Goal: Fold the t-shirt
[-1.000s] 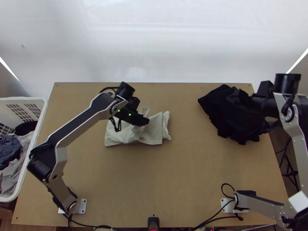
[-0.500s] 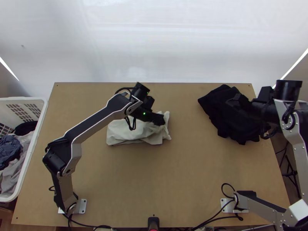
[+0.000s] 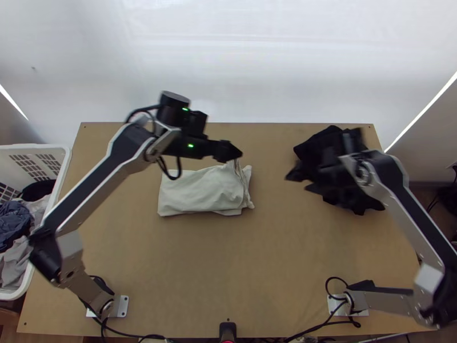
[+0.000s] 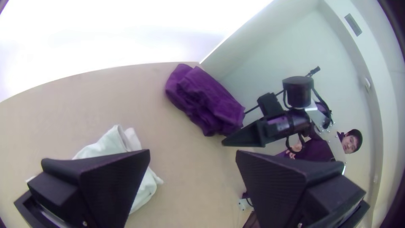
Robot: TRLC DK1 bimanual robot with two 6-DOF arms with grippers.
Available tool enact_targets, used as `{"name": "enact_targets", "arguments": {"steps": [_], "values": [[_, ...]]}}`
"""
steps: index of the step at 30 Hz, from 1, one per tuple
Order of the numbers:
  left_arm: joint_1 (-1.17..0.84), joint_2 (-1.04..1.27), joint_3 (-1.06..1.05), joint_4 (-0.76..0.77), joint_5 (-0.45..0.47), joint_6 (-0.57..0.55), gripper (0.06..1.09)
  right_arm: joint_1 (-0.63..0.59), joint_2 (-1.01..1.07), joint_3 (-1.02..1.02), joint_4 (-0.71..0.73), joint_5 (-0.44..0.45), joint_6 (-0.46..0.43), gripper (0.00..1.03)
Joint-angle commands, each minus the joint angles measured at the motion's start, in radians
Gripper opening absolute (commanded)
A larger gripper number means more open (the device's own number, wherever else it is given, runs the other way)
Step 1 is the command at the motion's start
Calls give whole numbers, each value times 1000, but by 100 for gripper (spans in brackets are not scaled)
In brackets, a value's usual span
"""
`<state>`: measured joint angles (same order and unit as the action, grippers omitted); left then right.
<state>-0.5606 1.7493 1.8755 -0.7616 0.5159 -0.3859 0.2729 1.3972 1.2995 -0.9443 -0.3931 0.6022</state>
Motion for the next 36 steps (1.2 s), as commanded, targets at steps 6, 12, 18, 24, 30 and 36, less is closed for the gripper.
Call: {"name": "enact_targets", "arguments": {"steps": [6, 12, 18, 24, 30, 36], "values": [[172, -251, -148, -30, 19, 28, 104, 236, 385, 129, 87, -12, -78, 99], [251, -304, -174, -76, 21, 39, 104, 288, 545, 222, 142, -3, -159, 99], [280, -320, -173, -94, 21, 50, 104, 319, 635, 304, 164, 96, -171, 99], [294, -312, -162, -93, 21, 42, 104, 313, 674, 342, 171, 134, -194, 99], [314, -312, -162, -94, 21, 41, 104, 288, 680, 345, 191, 131, -196, 99], [317, -310, -164, -97, 21, 41, 104, 273, 707, 346, 199, 20, -179, 99]]}}
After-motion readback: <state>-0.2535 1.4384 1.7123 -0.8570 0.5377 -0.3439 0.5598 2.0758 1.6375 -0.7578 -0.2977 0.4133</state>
